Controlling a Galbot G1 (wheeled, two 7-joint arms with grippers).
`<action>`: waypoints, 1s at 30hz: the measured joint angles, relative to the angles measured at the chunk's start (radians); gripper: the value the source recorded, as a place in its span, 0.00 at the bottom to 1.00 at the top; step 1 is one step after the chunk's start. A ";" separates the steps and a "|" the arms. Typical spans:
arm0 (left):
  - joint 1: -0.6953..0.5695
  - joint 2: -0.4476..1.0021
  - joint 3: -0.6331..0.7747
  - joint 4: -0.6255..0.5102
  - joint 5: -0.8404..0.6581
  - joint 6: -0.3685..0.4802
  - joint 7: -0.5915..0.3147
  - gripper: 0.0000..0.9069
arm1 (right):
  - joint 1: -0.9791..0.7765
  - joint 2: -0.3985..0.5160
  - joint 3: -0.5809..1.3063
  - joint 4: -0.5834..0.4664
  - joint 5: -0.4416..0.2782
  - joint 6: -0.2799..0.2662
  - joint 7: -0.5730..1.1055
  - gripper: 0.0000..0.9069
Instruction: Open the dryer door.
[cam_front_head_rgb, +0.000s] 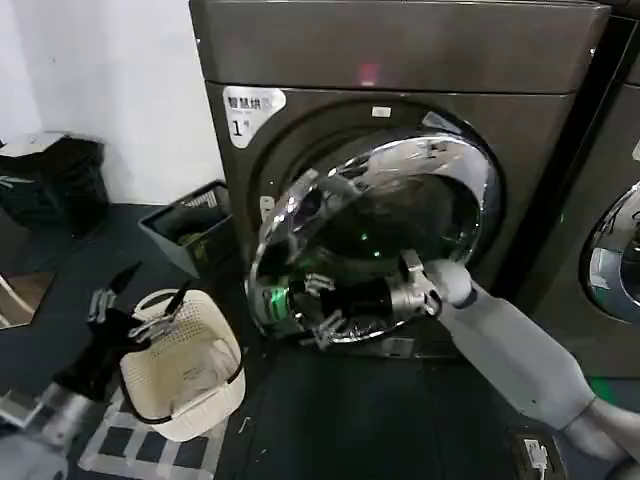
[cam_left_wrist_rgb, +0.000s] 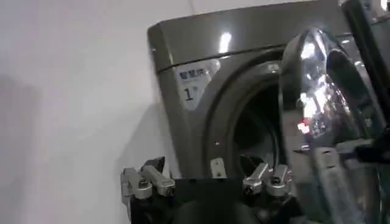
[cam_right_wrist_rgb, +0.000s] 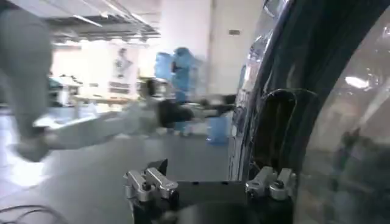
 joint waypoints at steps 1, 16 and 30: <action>-0.011 0.016 0.008 0.009 -0.003 0.003 0.000 1.00 | -0.007 -0.007 0.007 0.010 0.002 0.000 -0.014 1.00; -0.214 0.236 0.195 0.132 -0.011 0.019 0.008 1.00 | -0.102 -0.085 0.097 0.112 0.012 0.027 -0.099 1.00; -0.428 0.355 0.473 0.166 -0.025 0.020 0.052 1.00 | -0.068 -0.050 0.115 0.019 -0.035 0.076 -0.101 1.00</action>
